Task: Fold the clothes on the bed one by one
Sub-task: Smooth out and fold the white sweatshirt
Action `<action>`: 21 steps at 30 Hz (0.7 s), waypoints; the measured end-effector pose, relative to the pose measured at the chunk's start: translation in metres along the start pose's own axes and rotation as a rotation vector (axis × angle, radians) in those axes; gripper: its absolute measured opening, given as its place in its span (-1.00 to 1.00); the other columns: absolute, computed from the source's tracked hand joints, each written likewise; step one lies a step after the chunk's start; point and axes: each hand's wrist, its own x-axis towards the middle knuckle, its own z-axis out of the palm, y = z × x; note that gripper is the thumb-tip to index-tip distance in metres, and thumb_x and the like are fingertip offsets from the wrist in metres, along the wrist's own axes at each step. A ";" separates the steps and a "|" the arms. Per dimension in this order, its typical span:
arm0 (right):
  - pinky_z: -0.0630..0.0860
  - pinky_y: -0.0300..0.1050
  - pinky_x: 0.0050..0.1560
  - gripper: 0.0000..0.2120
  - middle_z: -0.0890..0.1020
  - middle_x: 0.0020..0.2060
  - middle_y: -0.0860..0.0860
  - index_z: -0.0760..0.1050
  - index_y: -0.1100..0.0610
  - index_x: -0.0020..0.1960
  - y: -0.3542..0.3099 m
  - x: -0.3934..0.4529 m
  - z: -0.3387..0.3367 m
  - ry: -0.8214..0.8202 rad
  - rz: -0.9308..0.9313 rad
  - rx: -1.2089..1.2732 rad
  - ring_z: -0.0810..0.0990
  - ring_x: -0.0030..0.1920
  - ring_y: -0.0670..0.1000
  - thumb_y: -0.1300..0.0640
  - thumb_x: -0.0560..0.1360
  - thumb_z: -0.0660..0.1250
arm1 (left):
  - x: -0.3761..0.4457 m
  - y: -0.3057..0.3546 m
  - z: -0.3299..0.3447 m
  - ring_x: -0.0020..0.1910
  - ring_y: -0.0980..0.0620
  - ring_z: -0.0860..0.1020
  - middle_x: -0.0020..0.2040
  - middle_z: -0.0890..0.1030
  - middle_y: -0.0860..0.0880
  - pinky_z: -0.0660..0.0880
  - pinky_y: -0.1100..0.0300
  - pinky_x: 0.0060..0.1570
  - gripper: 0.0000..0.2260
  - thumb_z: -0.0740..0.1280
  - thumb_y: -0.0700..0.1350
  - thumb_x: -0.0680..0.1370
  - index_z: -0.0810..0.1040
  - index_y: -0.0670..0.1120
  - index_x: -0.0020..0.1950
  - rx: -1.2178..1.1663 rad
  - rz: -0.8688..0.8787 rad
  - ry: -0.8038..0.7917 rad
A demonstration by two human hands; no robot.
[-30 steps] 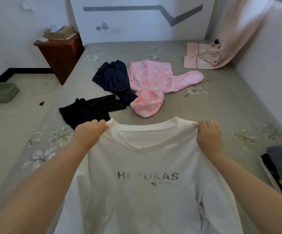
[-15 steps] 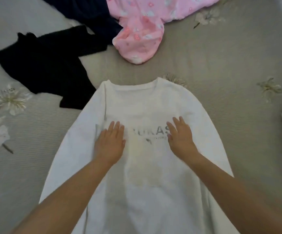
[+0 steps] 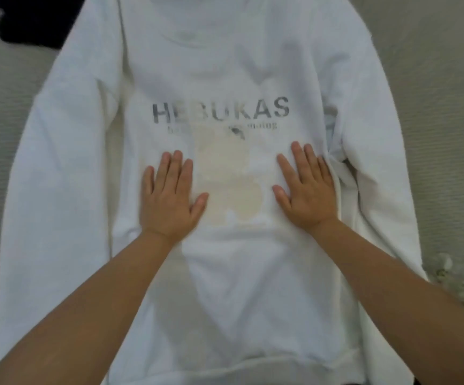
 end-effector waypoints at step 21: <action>0.04 0.13 0.39 -0.21 -0.02 0.49 0.16 0.07 0.19 0.44 -0.058 -0.278 0.018 -0.324 -0.474 -0.119 0.03 0.48 0.12 -0.37 0.46 -0.15 | -0.318 -0.035 0.023 0.38 -0.10 0.31 0.18 0.53 -0.30 0.50 -0.24 -0.11 -0.56 0.23 0.08 0.54 0.41 -0.24 0.23 -0.071 0.087 -0.108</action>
